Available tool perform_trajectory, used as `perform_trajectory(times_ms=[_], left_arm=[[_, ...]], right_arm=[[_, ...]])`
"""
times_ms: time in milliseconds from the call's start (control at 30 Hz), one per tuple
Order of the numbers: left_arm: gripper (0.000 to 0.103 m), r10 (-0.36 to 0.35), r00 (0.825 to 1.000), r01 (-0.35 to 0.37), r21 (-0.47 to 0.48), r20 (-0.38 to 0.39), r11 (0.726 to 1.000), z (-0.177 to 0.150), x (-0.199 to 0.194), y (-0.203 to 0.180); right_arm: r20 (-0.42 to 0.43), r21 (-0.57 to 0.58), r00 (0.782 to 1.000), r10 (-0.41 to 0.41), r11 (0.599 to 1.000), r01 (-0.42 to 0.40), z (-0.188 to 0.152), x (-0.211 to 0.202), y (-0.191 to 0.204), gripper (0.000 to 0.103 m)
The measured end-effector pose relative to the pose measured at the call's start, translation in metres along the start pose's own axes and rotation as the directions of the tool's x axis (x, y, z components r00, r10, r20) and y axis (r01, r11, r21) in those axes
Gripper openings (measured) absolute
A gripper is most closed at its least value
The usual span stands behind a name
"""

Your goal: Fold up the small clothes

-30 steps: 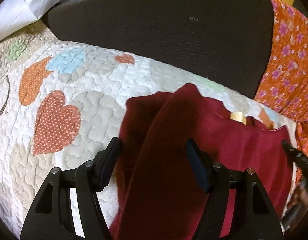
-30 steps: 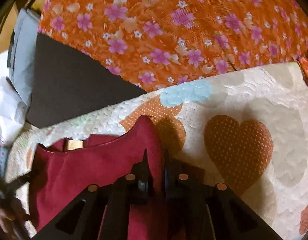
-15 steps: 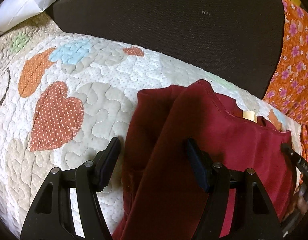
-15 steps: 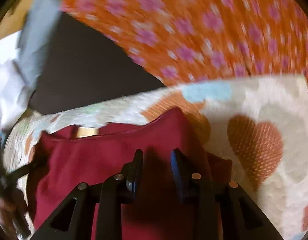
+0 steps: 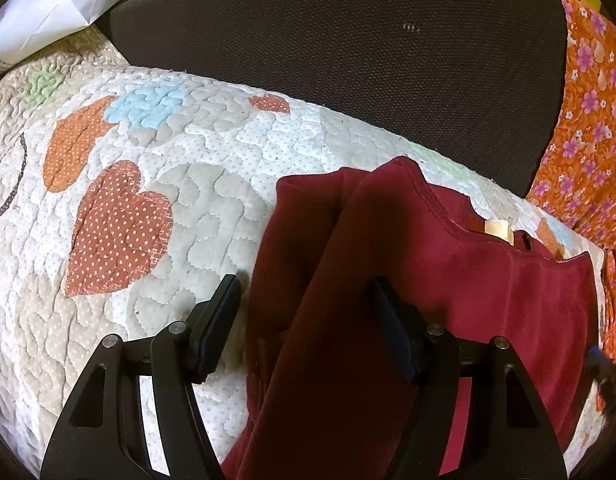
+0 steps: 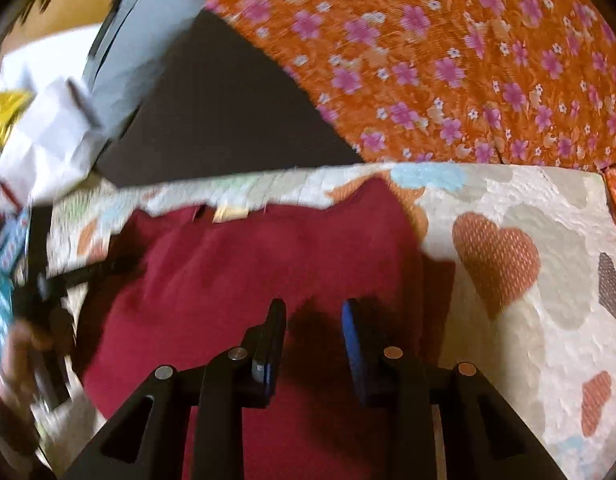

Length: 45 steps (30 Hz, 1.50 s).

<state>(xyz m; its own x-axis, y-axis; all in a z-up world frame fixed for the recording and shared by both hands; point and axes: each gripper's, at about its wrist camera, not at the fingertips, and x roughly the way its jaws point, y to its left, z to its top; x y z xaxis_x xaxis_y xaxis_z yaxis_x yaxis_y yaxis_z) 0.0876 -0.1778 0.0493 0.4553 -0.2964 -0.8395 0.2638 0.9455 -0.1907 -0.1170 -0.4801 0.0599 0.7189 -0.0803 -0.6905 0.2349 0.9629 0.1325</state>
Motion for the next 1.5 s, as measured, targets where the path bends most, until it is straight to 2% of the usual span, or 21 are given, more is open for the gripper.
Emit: perform_trajectory(times_ms=[133, 233, 400, 533, 667, 733, 800, 833, 967, 1067, 1200, 1300, 1367, 1433, 1500], left_arm=[[0.068, 0.014, 1.0, -0.014, 0.002, 0.0, 1.0, -0.004, -0.009, -0.004], [0.068, 0.007, 1.0, -0.007, 0.005, 0.003, 1.0, -0.012, -0.025, -0.01], [0.068, -0.007, 1.0, 0.007, 0.008, -0.021, 1.0, -0.029, -0.053, -0.014], [0.068, -0.029, 0.999, 0.028, -0.042, -0.024, 0.999, -0.057, -0.08, -0.001], [0.068, 0.014, 0.999, -0.016, -0.042, -0.049, 0.999, -0.084, -0.088, 0.013], [0.068, 0.024, 0.998, -0.028, -0.063, -0.061, 0.998, -0.092, -0.087, 0.023], [0.068, 0.02, 0.997, -0.027, -0.096, -0.071, 0.995, -0.096, -0.081, 0.033], [0.068, 0.022, 0.997, -0.03, -0.104, -0.074, 0.994, -0.097, -0.077, 0.036], [0.068, 0.006, 0.995, -0.018, -0.128, -0.095, 0.992, -0.094, -0.065, 0.043], [0.068, 0.009, 0.996, -0.018, -0.106, -0.084, 0.994, -0.091, -0.064, 0.039], [0.068, -0.01, 0.994, -0.004, -0.126, -0.106, 0.992, -0.088, -0.058, 0.042], [0.069, -0.035, 0.992, 0.016, -0.147, -0.125, 0.989, -0.087, -0.054, 0.048], [0.07, -0.038, 0.991, 0.019, -0.14, -0.128, 0.99, -0.086, -0.053, 0.048], [0.07, -0.04, 0.991, 0.022, -0.139, -0.13, 0.99, -0.085, -0.053, 0.048], [0.07, -0.038, 0.991, 0.02, -0.136, -0.128, 0.99, -0.083, -0.053, 0.048]], right_arm=[[-0.065, -0.009, 0.997, -0.031, 1.0, 0.03, -0.017, 0.024, -0.005, 0.028], [-0.074, -0.021, 0.996, -0.045, 0.999, 0.044, -0.014, 0.019, -0.002, 0.028], [-0.078, -0.01, 0.997, 0.029, 1.0, -0.03, -0.017, -0.006, 0.01, 0.028], [-0.092, -0.038, 0.995, 0.026, 0.999, -0.03, -0.032, -0.014, 0.02, 0.029], [-0.164, -0.063, 0.986, 0.006, 0.998, -0.016, -0.05, 0.005, 0.022, 0.032], [-0.159, -0.08, 0.987, -0.018, 0.997, 0.005, -0.052, 0.006, 0.027, 0.033], [-0.161, -0.065, 0.987, -0.005, 0.998, -0.005, -0.043, -0.001, 0.034, 0.033], [-0.129, -0.04, 0.99, 0.06, 0.997, -0.066, -0.035, -0.009, 0.041, 0.033], [-0.105, -0.043, 0.979, 0.177, 0.982, -0.183, -0.007, -0.011, 0.08, 0.035], [-0.12, -0.025, 0.954, 0.274, 0.96, -0.279, 0.019, 0.014, 0.12, 0.037], [-0.131, 0.014, 0.936, 0.328, 0.944, -0.329, 0.046, 0.055, 0.158, 0.038], [-0.169, 0.0, 0.932, 0.319, 0.946, -0.324, 0.058, 0.086, 0.184, 0.038], [-0.177, -0.073, 0.945, 0.275, 0.954, -0.291, 0.065, 0.104, 0.202, 0.033], [-0.16, -0.141, 0.971, 0.179, 0.969, -0.202, 0.071, 0.119, 0.215, 0.028], [-0.164, -0.126, 0.968, 0.192, 0.969, -0.214, 0.076, 0.133, 0.216, 0.023]])
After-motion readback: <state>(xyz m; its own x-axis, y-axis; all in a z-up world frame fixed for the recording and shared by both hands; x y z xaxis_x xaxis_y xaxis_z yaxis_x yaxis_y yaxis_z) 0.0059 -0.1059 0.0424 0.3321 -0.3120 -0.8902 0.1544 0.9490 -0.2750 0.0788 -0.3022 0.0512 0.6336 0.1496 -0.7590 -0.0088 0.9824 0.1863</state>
